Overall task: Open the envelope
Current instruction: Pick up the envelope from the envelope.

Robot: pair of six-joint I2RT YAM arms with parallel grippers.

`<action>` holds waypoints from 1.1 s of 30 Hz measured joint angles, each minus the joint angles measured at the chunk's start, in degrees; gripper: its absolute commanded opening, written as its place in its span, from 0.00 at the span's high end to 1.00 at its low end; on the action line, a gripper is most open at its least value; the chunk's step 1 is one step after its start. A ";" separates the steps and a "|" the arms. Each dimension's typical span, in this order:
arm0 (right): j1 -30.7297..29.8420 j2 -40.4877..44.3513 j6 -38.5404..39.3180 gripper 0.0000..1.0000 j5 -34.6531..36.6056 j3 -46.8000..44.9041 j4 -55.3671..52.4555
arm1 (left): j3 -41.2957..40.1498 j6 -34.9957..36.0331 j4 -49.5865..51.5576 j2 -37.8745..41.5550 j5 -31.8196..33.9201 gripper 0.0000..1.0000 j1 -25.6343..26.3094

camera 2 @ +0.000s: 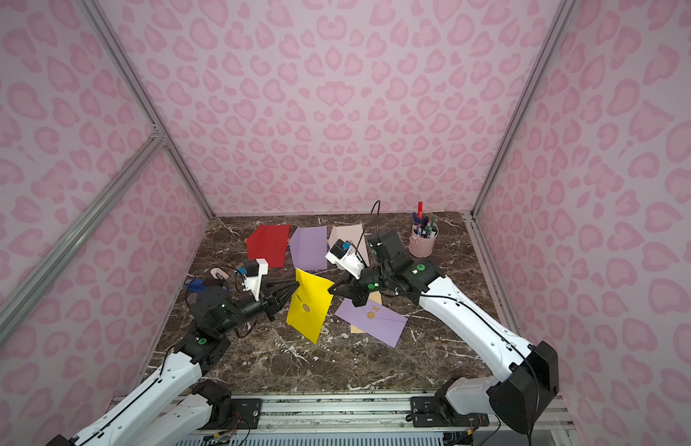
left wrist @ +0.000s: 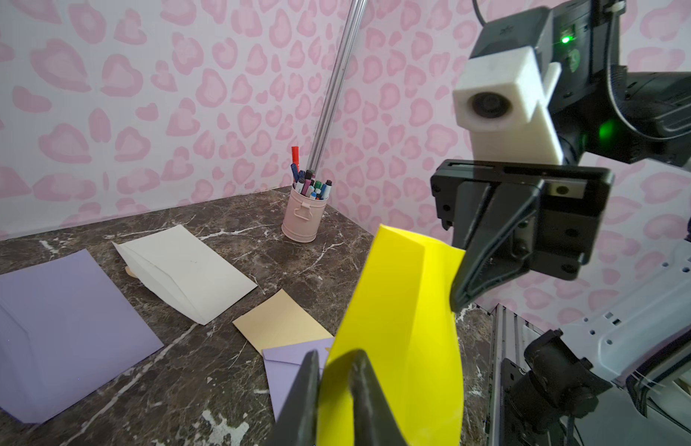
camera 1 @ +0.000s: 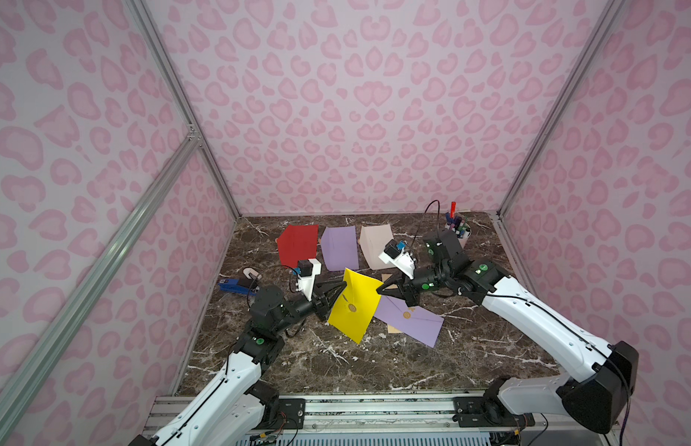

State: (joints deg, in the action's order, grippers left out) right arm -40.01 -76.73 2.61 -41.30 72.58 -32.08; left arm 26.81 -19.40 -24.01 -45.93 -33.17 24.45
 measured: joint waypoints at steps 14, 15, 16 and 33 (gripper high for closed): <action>0.44 0.66 0.59 1.00 1.42 0.48 -0.13 | 0.31 0.07 -1.38 2.21 -2.40 0.53 2.56; 0.46 0.74 0.61 1.00 1.44 0.48 -0.13 | 0.31 0.07 -1.22 2.25 -2.05 0.55 2.58; 0.50 0.76 0.63 1.00 1.44 0.48 -0.13 | 0.31 0.09 -1.18 2.16 -1.90 0.56 2.60; 0.50 0.85 0.55 0.68 1.29 0.55 1.25 | 0.26 -0.04 -1.18 1.49 -2.71 0.96 3.21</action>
State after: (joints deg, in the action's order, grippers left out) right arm -39.51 -75.88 3.16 -40.01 73.12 -30.83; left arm 27.07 -19.44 -25.19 -44.45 -35.88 27.66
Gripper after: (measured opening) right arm 0.260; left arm 0.049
